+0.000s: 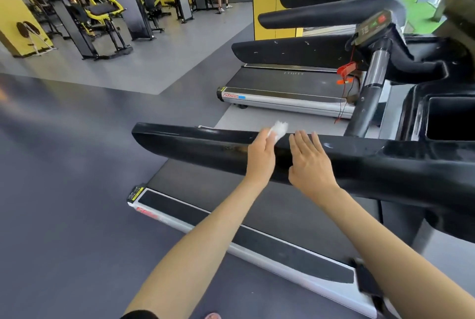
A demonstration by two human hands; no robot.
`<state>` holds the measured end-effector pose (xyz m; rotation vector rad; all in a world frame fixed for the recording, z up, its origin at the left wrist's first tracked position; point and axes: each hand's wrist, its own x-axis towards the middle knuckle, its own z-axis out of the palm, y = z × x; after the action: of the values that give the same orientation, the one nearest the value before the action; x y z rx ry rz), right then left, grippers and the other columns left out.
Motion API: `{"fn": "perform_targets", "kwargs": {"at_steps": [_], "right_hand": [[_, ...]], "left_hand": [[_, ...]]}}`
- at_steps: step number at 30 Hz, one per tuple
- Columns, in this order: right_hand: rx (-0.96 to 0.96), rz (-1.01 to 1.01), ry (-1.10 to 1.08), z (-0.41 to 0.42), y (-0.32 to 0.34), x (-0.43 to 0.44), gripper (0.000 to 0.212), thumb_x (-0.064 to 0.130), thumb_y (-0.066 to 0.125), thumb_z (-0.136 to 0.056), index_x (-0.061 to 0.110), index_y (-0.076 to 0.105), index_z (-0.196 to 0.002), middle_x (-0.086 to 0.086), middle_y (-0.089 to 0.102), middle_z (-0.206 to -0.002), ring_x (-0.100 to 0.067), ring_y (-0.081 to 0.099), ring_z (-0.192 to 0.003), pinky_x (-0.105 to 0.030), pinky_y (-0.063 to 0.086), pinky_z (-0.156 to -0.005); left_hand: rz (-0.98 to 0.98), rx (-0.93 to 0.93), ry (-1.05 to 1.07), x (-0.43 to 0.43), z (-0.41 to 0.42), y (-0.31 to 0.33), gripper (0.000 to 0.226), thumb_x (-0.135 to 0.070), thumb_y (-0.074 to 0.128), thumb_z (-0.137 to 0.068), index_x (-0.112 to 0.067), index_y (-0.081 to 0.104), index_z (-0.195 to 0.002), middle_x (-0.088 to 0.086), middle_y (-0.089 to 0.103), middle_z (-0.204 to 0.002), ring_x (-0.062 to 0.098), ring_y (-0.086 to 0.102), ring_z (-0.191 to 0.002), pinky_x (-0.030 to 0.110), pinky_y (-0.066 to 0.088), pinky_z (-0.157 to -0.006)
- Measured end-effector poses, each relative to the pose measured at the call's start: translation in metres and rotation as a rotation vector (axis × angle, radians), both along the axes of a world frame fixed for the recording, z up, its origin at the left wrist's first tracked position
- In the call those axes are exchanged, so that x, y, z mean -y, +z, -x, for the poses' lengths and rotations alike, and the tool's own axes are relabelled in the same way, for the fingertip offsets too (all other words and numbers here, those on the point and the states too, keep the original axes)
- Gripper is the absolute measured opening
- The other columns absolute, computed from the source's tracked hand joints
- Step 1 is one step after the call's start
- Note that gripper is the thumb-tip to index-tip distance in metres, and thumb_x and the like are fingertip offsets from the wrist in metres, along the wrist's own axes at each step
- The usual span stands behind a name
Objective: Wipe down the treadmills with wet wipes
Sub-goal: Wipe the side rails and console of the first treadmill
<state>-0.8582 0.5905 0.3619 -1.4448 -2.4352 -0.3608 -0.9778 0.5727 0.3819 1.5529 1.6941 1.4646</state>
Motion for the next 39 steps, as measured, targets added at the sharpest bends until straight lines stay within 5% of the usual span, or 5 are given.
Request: {"fn": "perform_targets", "kwargs": {"at_steps": [6,14,22,30,39], "right_hand": [[0.063,0.046,0.030,-0.006,0.008,0.004,0.071,0.017,0.055,-0.085,-0.009,0.027,-0.145,-0.027,0.025,-0.153,-0.036,0.019,-0.146,-0.040,-0.002,-0.118],[0.013,0.071,0.045,-0.005,0.002,0.000,0.075,0.007,0.076,-0.052,-0.017,0.056,-0.121,-0.033,0.057,-0.124,-0.044,0.053,-0.121,-0.055,0.036,-0.105],[0.071,0.017,0.057,-0.009,-0.001,0.000,0.074,0.013,0.074,-0.059,-0.014,0.054,-0.125,-0.032,0.054,-0.129,-0.043,0.050,-0.125,-0.050,0.027,-0.110],[0.191,0.078,0.061,-0.013,0.010,0.002,0.074,0.025,0.038,-0.095,-0.005,-0.001,-0.150,-0.023,-0.001,-0.159,-0.032,-0.006,-0.148,-0.040,-0.010,-0.118],[-0.031,-0.029,0.024,-0.036,0.011,0.010,0.063,0.005,0.067,-0.067,-0.016,0.053,-0.124,-0.032,0.054,-0.129,-0.043,0.051,-0.125,-0.053,0.034,-0.108]], "left_hand": [[-0.062,0.004,0.471,-0.021,0.081,0.021,0.025,-0.015,0.031,-0.104,-0.005,0.050,-0.091,0.014,0.055,-0.088,0.034,0.053,-0.089,0.033,0.029,-0.067],[0.036,-0.068,0.303,-0.019,-0.002,-0.010,0.026,-0.017,0.034,-0.104,-0.007,0.051,-0.087,0.007,0.058,-0.080,0.027,0.055,-0.080,0.033,0.035,-0.069],[-0.081,0.235,0.430,-0.028,0.047,0.038,0.026,-0.016,0.032,-0.103,0.000,0.051,-0.095,0.012,0.055,-0.090,0.021,0.048,-0.084,0.030,0.037,-0.070],[0.036,-0.137,0.422,-0.026,-0.008,-0.022,0.027,-0.016,0.034,-0.104,-0.006,0.058,-0.106,0.010,0.062,-0.097,0.024,0.056,-0.091,0.020,0.035,-0.072],[-0.129,0.029,0.426,-0.013,-0.002,0.026,0.025,-0.017,0.032,-0.105,-0.007,0.051,-0.091,0.003,0.056,-0.080,0.016,0.053,-0.075,0.027,0.032,-0.067]]}}
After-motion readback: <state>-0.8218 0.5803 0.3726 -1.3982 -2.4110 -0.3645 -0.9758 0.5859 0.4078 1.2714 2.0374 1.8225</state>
